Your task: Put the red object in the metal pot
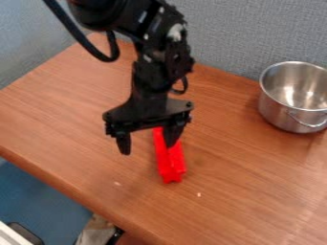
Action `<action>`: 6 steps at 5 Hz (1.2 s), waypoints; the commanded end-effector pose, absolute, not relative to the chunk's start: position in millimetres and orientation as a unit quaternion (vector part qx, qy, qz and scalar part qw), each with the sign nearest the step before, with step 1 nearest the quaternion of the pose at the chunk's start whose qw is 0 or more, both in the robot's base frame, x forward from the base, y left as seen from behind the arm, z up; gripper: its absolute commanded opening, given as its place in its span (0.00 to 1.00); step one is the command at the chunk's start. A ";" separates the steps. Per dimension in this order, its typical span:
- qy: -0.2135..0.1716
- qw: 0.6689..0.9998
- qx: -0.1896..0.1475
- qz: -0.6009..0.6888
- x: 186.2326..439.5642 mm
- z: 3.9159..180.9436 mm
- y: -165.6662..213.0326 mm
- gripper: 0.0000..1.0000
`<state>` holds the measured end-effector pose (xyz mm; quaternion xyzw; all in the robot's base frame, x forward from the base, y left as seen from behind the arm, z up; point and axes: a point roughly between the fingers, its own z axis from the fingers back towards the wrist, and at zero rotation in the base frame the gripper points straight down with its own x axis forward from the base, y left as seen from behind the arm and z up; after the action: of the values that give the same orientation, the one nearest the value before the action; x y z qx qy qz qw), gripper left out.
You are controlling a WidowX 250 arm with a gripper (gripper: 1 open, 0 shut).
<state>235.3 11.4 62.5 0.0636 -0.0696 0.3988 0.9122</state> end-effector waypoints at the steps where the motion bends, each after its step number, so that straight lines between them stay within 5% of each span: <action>1: -0.090 0.910 0.054 0.401 237.3 74.9 15.6 1.00; 2: -0.085 0.919 0.047 0.382 239.5 69.0 19.5 0.00; 3: -0.083 0.932 0.045 0.350 239.6 68.1 22.8 1.00; 5: -0.079 0.931 -0.004 0.357 251.1 87.4 -15.5 1.00; 6: -0.078 0.899 -0.018 0.430 245.9 71.5 5.0 1.00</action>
<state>243.6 4.1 67.7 -0.0138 -0.0701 0.4236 0.9030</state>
